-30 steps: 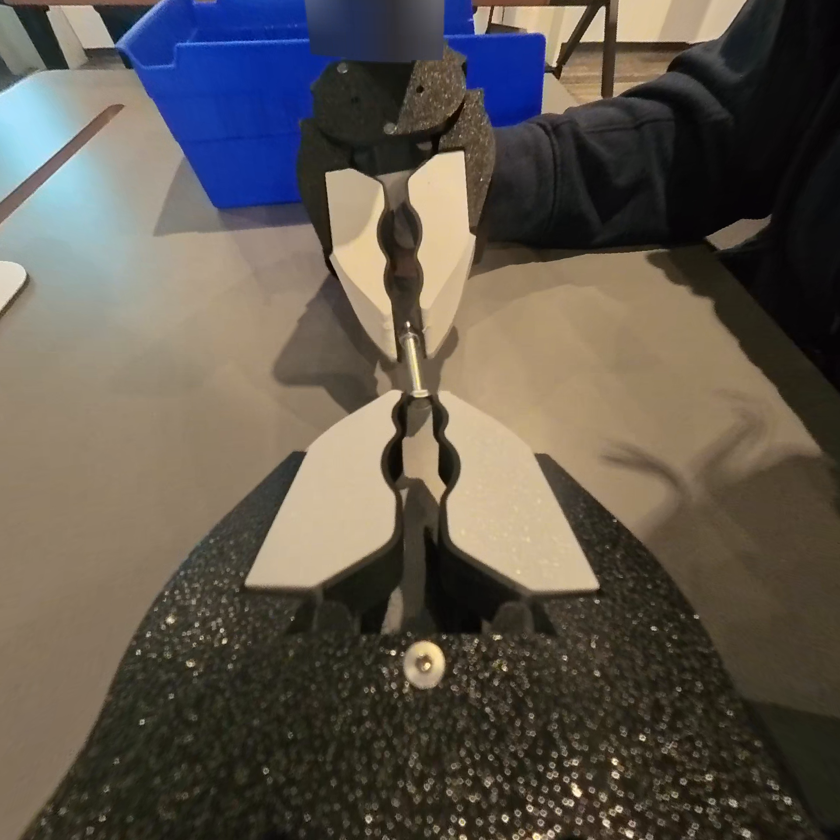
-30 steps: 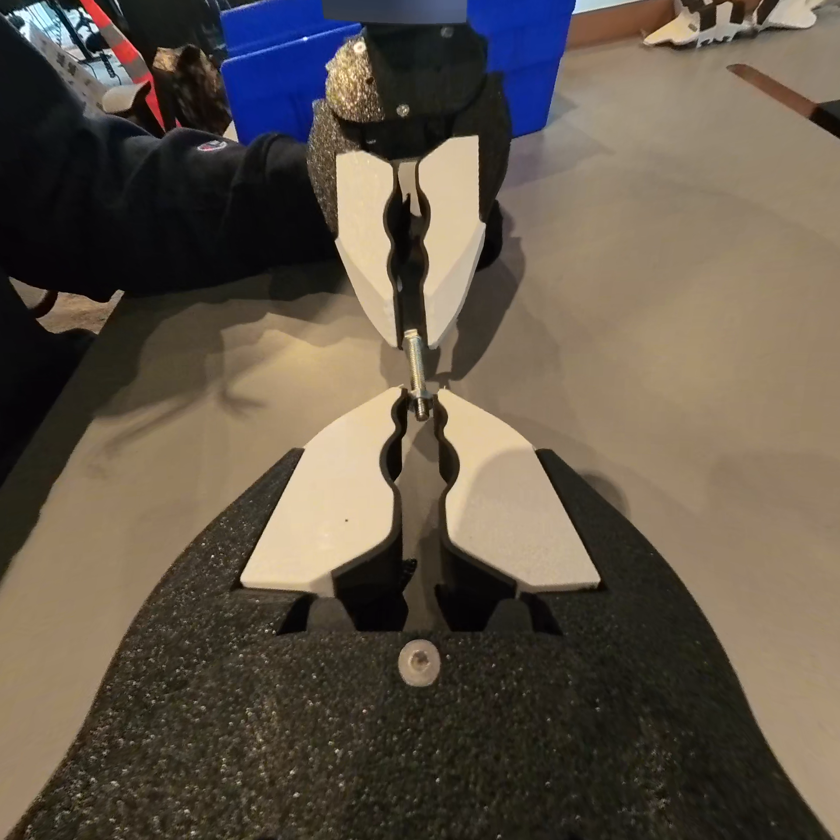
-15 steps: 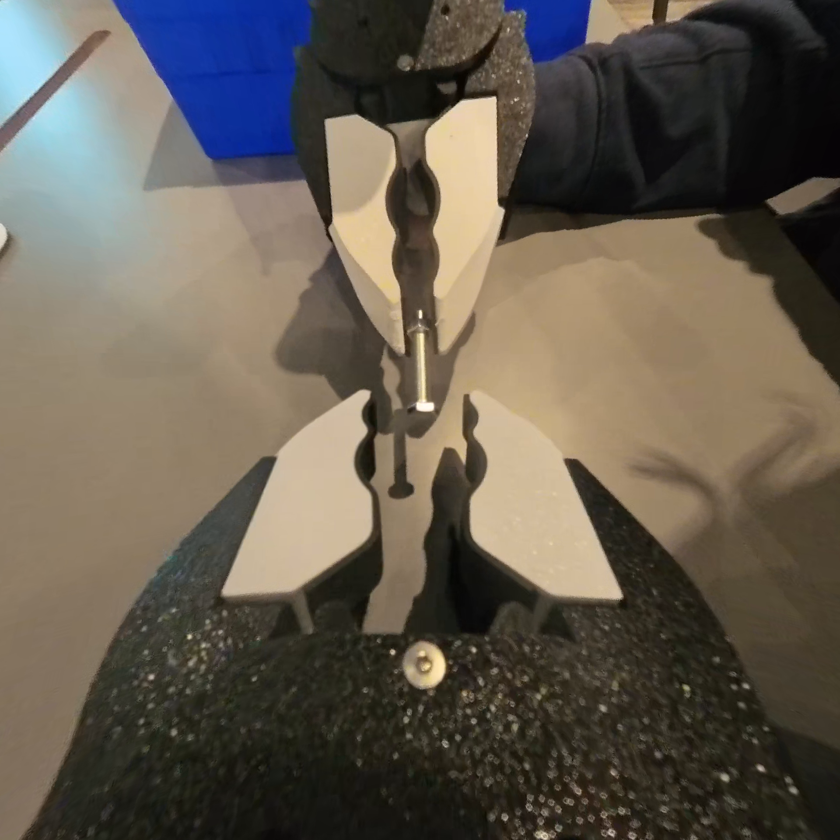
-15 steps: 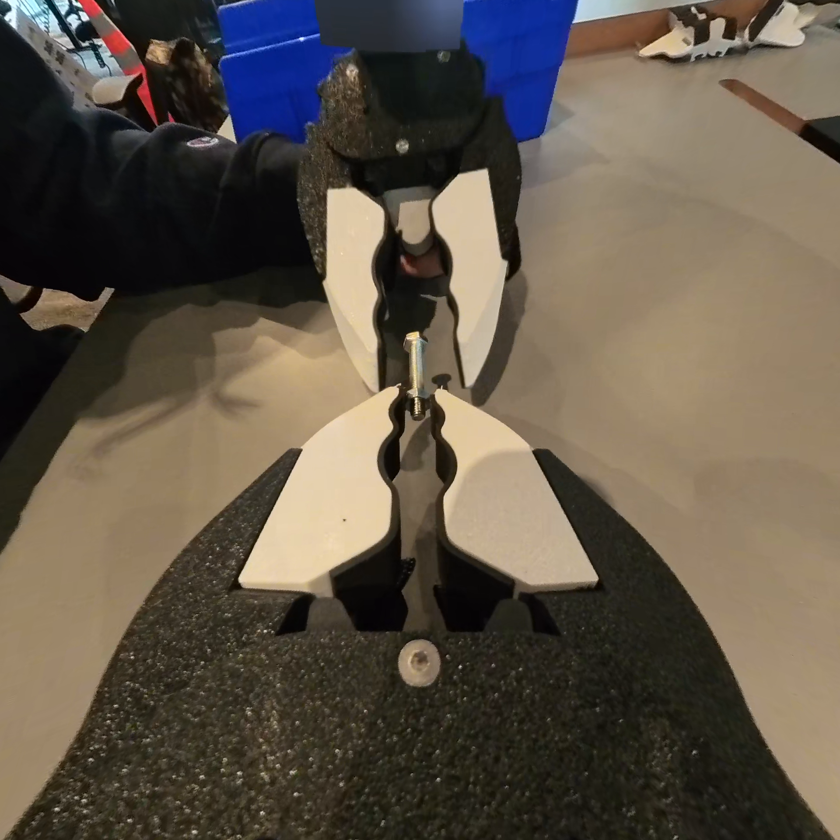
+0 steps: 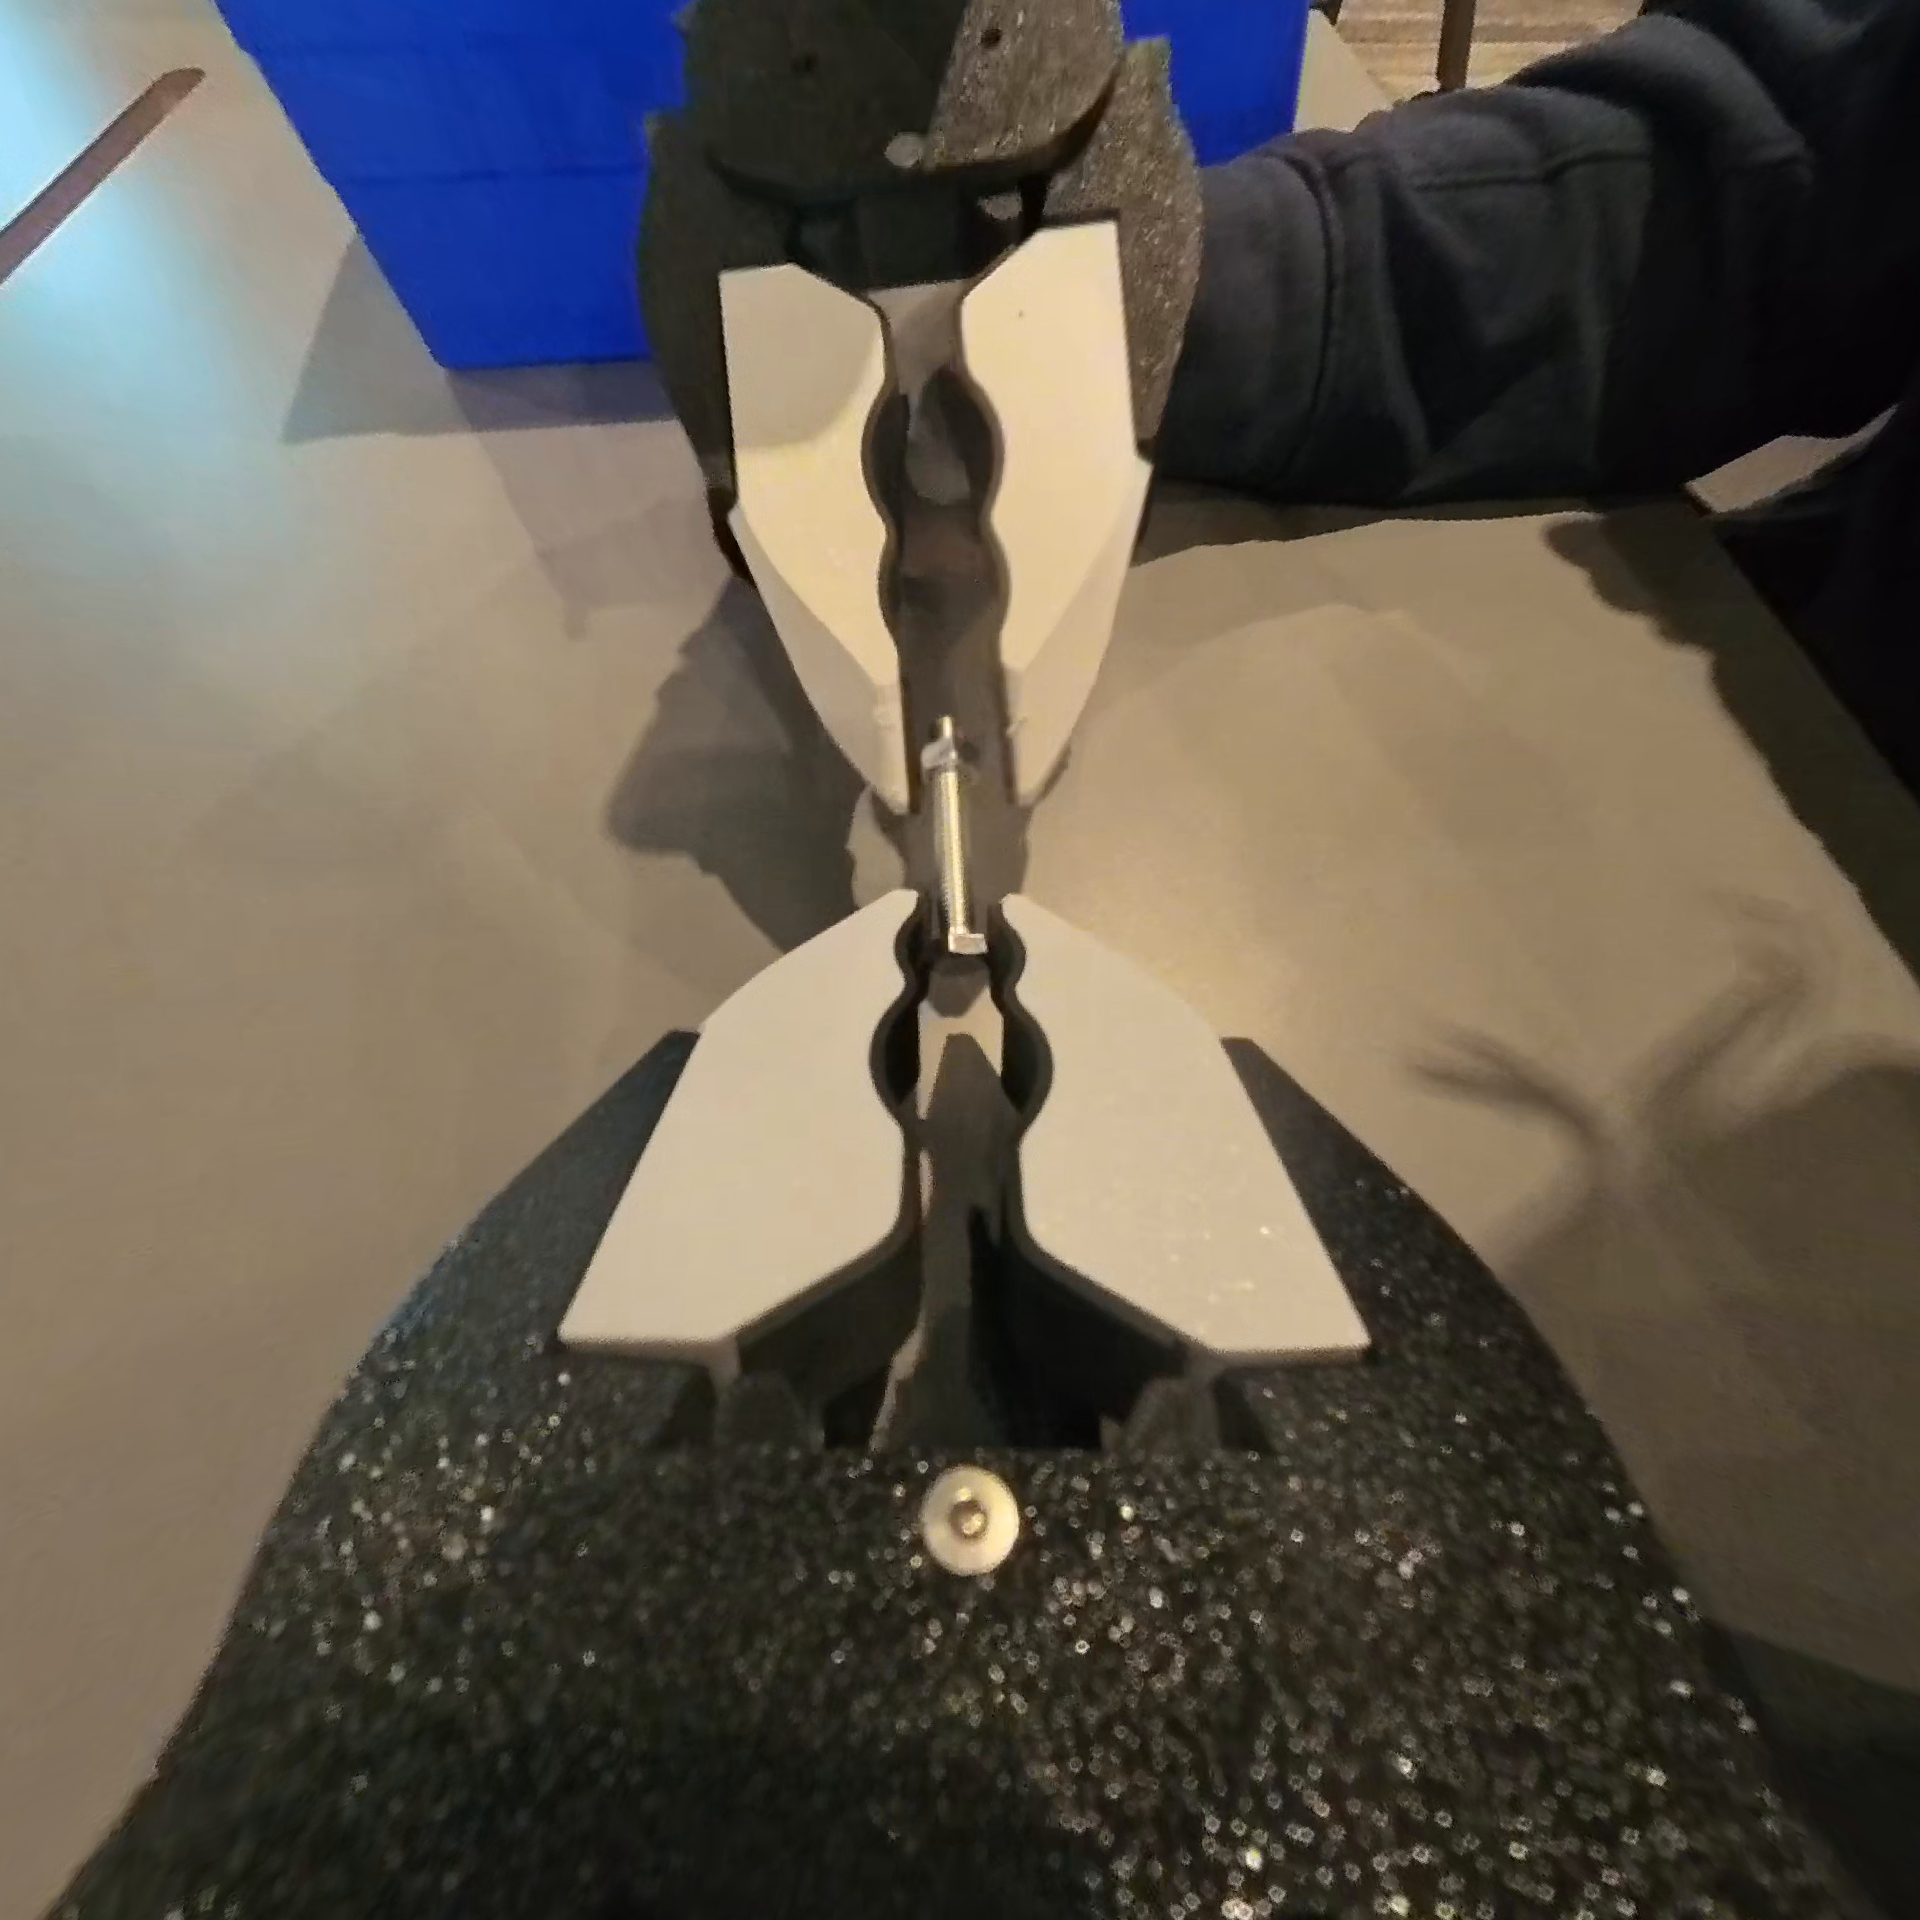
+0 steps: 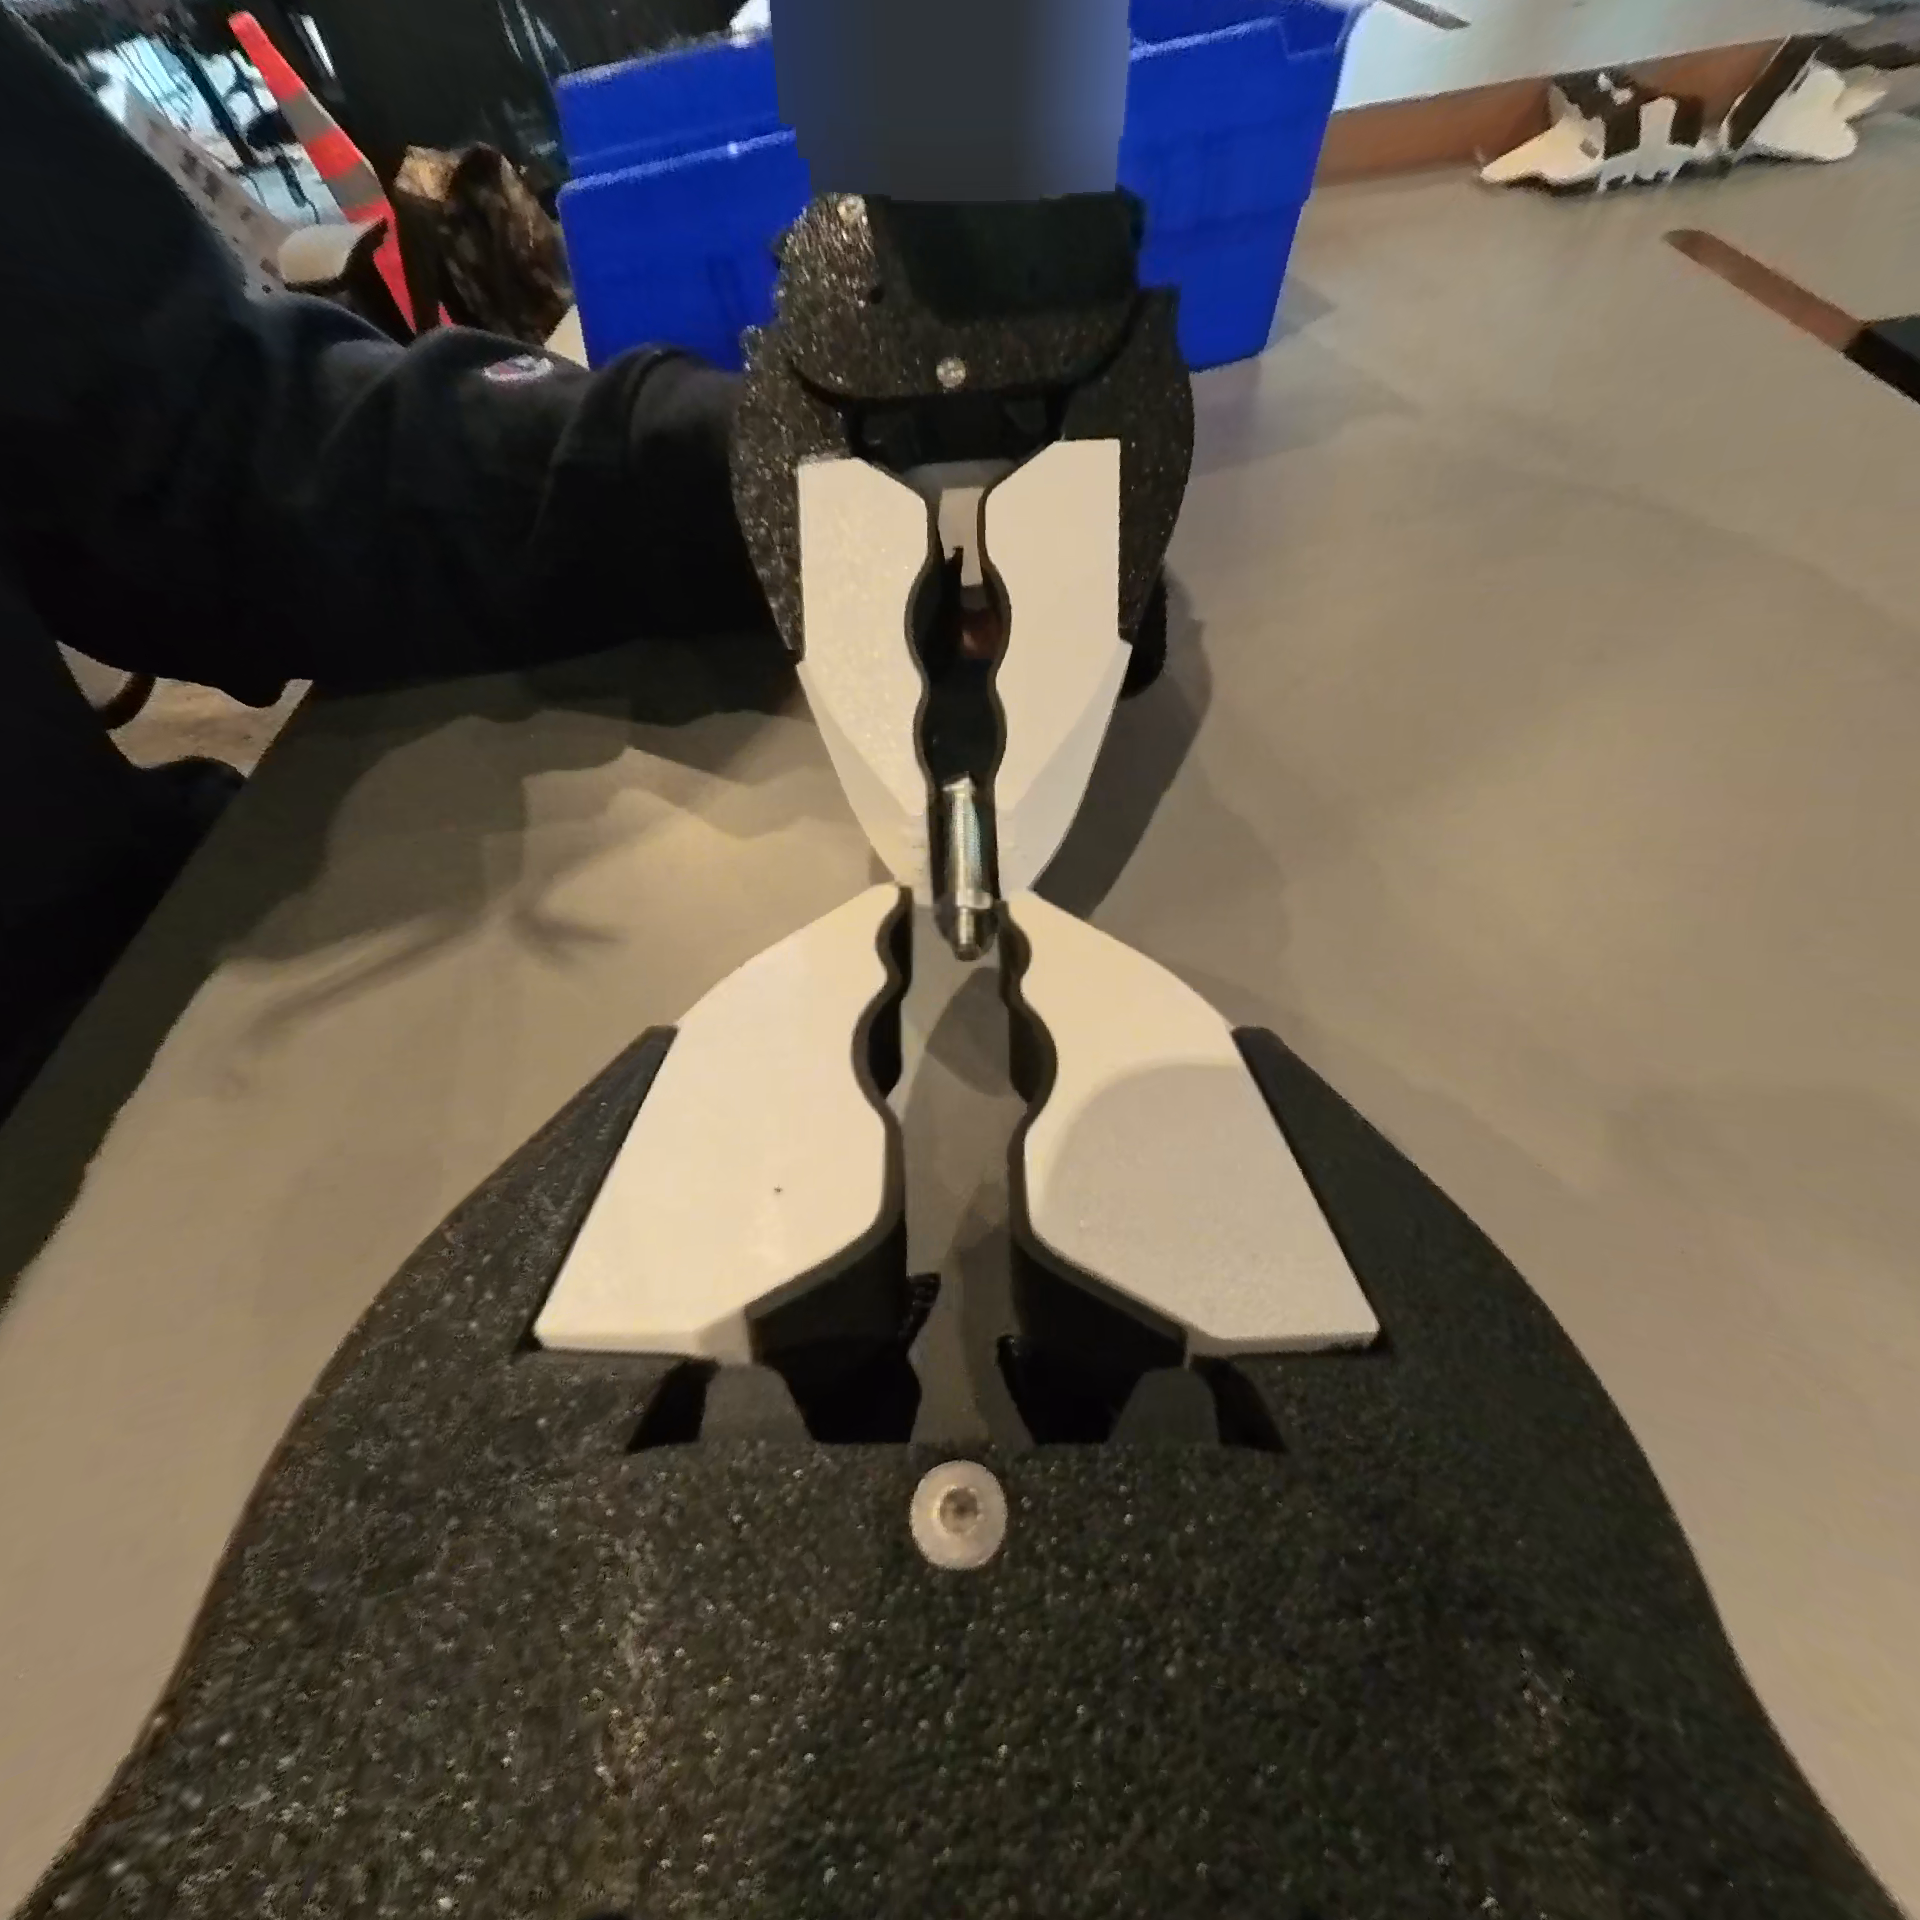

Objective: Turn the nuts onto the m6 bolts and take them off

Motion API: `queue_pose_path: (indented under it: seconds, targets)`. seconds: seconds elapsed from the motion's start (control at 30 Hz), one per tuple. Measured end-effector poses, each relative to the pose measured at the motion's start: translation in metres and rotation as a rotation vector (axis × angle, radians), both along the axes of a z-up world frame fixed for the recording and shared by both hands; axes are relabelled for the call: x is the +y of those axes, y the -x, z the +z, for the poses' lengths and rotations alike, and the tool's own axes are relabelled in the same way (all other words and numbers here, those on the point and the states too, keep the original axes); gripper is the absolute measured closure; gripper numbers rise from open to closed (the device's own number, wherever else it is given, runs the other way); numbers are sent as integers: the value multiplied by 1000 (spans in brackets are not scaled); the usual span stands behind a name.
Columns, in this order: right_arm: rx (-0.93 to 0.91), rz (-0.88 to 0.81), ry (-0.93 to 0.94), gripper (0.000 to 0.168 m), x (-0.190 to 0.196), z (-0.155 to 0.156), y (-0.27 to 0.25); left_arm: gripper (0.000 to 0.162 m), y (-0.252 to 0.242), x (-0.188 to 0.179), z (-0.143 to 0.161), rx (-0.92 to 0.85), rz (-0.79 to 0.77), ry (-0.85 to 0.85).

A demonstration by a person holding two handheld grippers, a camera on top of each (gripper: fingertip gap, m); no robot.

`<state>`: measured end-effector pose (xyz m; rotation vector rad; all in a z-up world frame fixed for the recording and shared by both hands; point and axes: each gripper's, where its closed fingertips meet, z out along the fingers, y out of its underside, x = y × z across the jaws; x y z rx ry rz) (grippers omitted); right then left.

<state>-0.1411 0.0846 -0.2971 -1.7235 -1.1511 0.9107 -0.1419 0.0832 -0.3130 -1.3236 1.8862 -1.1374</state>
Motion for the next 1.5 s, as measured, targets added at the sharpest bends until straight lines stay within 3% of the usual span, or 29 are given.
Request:
queue_pose_path:
  seconds: [0.3, 0.47, 0.63, 0.73, 0.97, 1.1, 1.3, 1.43, 1.5]
  targets:
    - [45, 23, 6, 143, -3, 6, -1, 152, 0, 2, 2, -6, 7, 29]
    - [97, 71, 39, 148, -10, 11, -2, 152, -1, 3, -1, 14, 17, 21]
    - [55, 18, 9, 138, -4, 7, -2, 152, -1, 4, -1, 14, 24, 24]
    - [55, 91, 24, 154, -16, 6, 1, 152, -2, 5, -1, 15, 26, 28]
    - [74, 20, 6, 140, -7, 9, -3, 152, -1, 4, -1, 18, 24, 31]
    - [66, 101, 31, 154, -19, 7, 0, 152, -1, 5, 0, 10, 27, 40]
    - [107, 2, -40, 135, -5, 15, -6, 152, -1, 5, 1, 7, 27, 46]
    - [49, 14, -38, 136, -6, 7, -2, 152, -1, 5, 2, -1, 25, 54]
    - [21, 50, -27, 146, -13, 3, -1, 152, 0, 5, 3, 0, 25, 58]
